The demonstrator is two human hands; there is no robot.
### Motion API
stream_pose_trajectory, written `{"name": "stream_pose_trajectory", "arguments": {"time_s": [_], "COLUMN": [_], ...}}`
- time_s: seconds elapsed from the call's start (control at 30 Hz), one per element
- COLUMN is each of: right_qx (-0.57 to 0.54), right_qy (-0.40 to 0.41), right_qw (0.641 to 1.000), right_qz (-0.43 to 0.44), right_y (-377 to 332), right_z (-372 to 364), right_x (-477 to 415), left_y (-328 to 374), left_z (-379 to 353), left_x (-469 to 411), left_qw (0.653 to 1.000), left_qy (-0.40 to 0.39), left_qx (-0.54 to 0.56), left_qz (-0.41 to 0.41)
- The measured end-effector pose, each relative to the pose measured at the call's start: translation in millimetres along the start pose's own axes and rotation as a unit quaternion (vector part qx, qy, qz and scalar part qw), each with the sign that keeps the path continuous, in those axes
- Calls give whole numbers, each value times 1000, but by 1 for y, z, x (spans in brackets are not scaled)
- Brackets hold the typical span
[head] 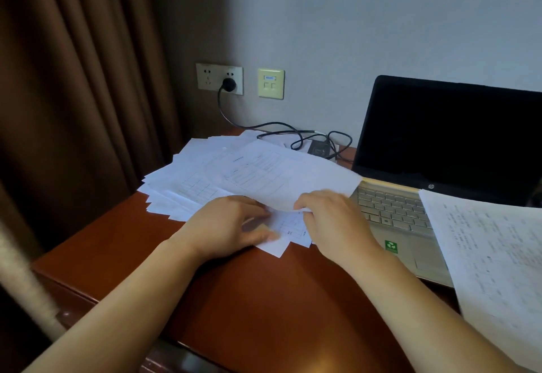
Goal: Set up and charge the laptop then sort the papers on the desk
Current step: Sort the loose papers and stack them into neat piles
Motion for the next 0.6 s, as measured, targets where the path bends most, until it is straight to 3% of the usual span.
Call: {"name": "stream_pose_trajectory", "arguments": {"time_s": [0.13,0.33,0.47,0.6], "right_qx": [164,76,43,49], "right_qy": [-4,4,0,1], "right_qw": [986,997,999,999], "right_qz": [-17,-22,-7,-15], "right_y": [-11,-1,8,7], "right_z": [9,-9,-8,-12], "right_x": [-12,2,4,5], "left_y": [2,-1,10,6], "left_z": [-2,-2,-5,-4], "left_x": [-3,-2,-6,-4], "left_qw": [998,999,995,998], "left_qy": [19,-7,49,48], "left_qx": [-43,-40,-80,-19], "left_qz": [-28,-7,-37,-35]}}
Point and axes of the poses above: each hand's wrist, its own x-axis away from the middle knuckle, its own z-axis out of the back of the hand, y = z × x, the point moved 1 cm from there along -x, towards the middle knuckle, and after that the axes turned 1 degree about y, right-handed, at the moved point
